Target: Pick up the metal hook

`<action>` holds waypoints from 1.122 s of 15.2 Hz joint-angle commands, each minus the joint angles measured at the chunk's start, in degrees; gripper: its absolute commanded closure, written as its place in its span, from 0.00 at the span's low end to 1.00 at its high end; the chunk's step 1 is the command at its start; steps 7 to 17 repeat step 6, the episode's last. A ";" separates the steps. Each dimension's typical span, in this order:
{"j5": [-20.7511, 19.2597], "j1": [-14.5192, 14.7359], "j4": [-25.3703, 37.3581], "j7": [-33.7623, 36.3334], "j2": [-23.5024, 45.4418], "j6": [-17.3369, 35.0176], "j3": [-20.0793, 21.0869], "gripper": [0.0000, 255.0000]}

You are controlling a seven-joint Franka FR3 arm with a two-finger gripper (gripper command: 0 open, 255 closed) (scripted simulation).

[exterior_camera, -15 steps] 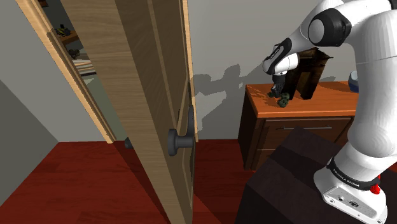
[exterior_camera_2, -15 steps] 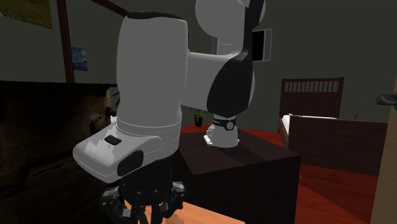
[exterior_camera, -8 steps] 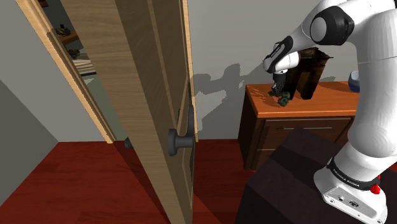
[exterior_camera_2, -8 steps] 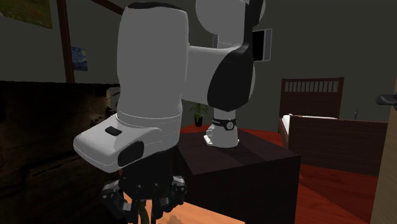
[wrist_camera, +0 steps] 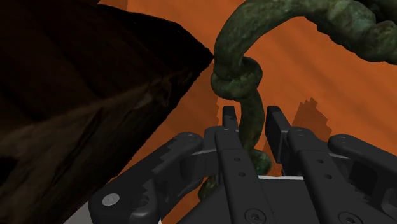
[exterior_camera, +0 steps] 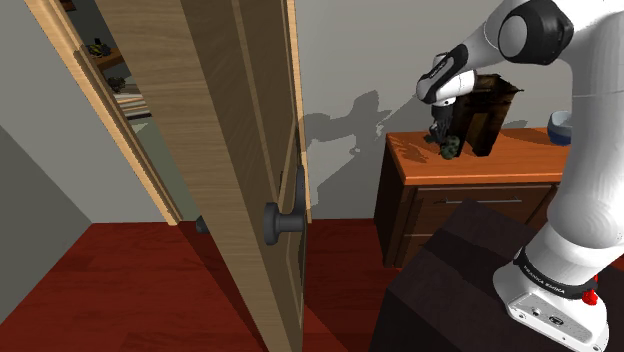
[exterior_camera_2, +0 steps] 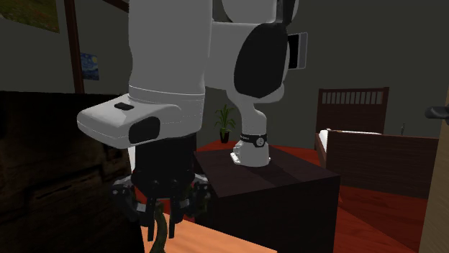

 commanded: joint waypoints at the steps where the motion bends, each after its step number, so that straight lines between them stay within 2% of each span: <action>1: -0.39 0.27 -0.02 0.11 -1.17 -1.12 -0.27 1.00; 4: -0.90 0.56 0.32 0.19 -2.69 -2.91 -0.61 1.00; 17: -0.93 0.57 0.33 0.19 -2.76 -3.00 -0.63 1.00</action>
